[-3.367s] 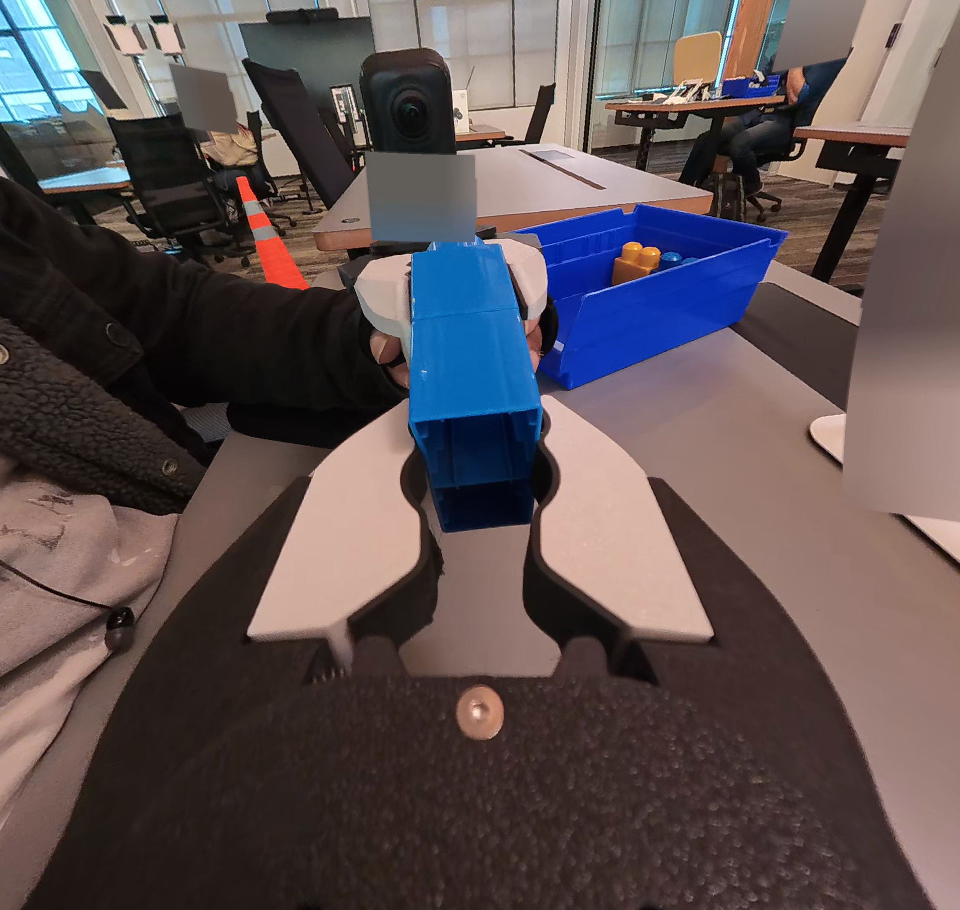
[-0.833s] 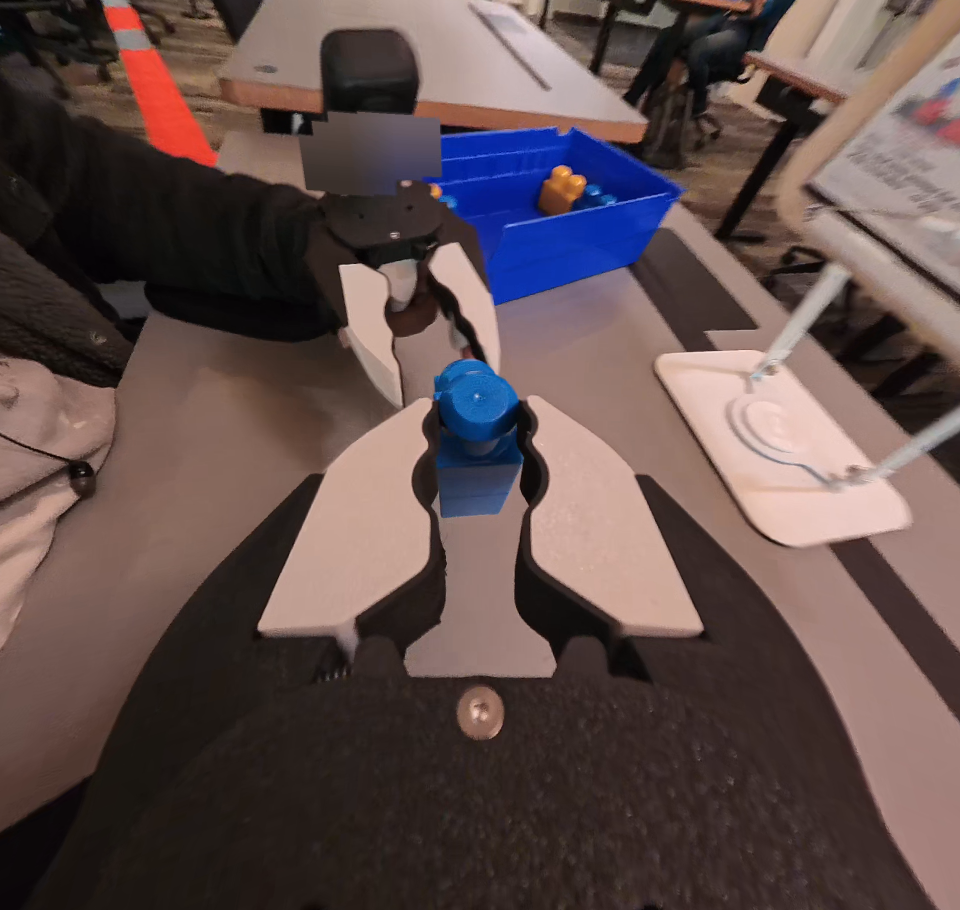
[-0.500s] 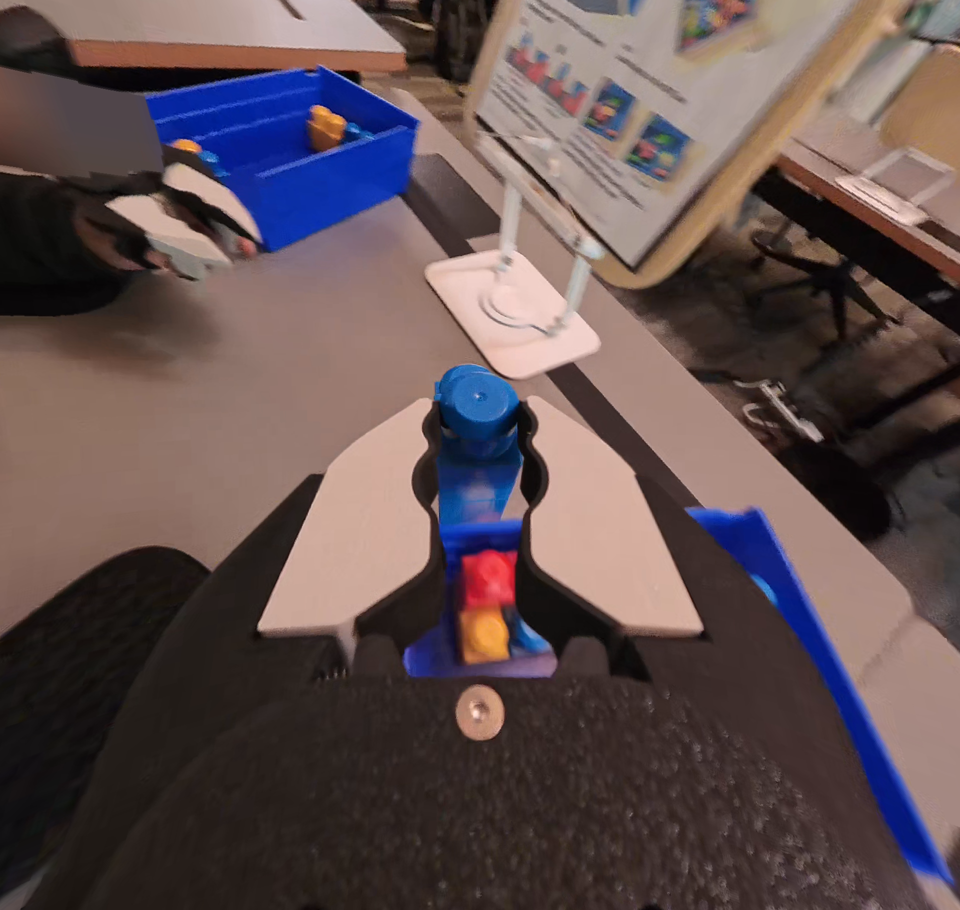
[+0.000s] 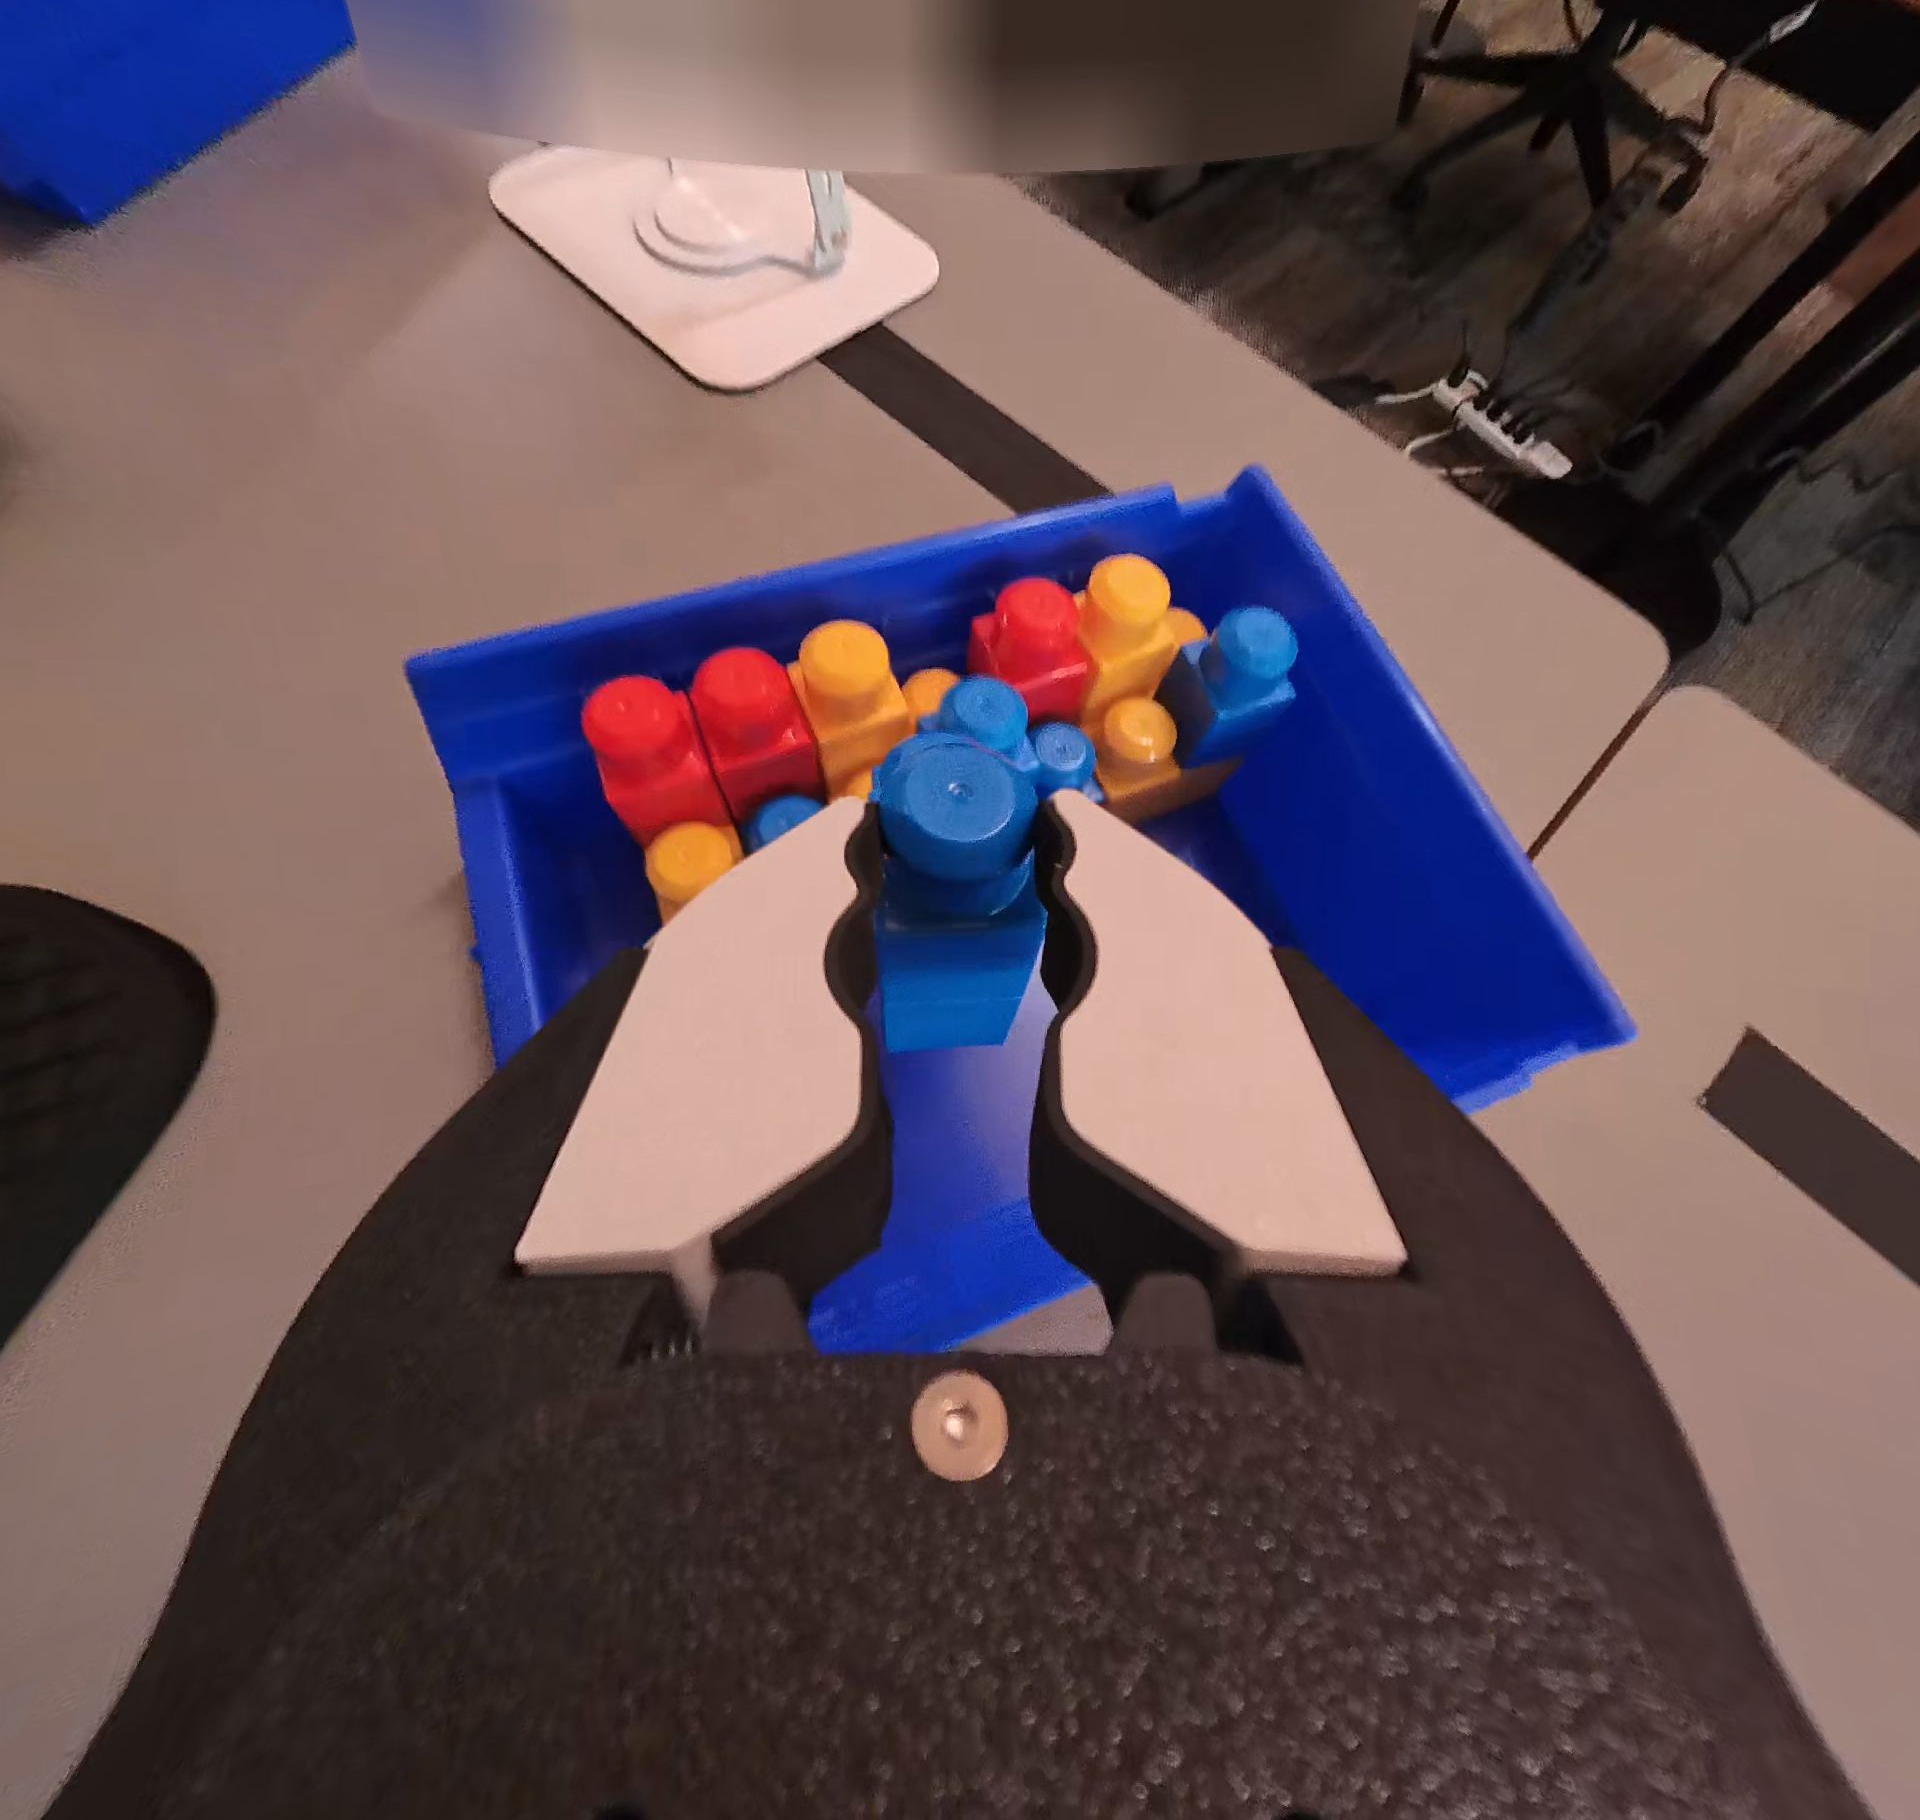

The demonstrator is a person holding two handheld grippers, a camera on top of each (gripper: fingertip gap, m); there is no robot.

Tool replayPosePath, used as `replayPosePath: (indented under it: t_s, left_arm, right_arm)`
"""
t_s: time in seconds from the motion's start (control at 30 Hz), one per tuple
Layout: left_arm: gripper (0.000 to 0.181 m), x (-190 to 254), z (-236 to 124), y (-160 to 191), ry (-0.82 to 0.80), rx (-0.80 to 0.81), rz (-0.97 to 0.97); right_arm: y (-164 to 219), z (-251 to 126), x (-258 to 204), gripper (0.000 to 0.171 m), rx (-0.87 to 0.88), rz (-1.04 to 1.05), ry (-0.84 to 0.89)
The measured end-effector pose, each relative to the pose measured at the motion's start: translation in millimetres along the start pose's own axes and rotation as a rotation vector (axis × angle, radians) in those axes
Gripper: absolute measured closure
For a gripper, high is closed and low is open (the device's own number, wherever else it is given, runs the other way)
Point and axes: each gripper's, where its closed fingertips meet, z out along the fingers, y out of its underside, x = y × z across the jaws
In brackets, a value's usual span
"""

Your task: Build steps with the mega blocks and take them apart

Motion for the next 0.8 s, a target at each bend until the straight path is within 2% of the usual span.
replayPosePath:
  t_s: [0.2,0.53,0.67,0.8]
  left_arm:
    - [0.177,4.9,2.8,5.3,0.02,-0.019,0.005]
    - [0.177,10.9,5.1,10.6,0.049,-0.041,0.018]
    - [0.177,12.0,6.2,13.0,0.055,-0.049,0.017]
    - [0.177,13.8,8.3,17.2,0.066,-0.063,0.012]
  right_arm:
    - [32.0,14.9,11.6,0.143,-0.05,-0.004,0.039]
    - [60.6,43.9,17.0,0.143,-0.191,-0.029,0.024]
    - [62.4,44.5,20.2,0.143,-0.223,-0.033,0.012]
    - [71.4,41.2,26.4,0.142,-0.335,-0.058,0.035]
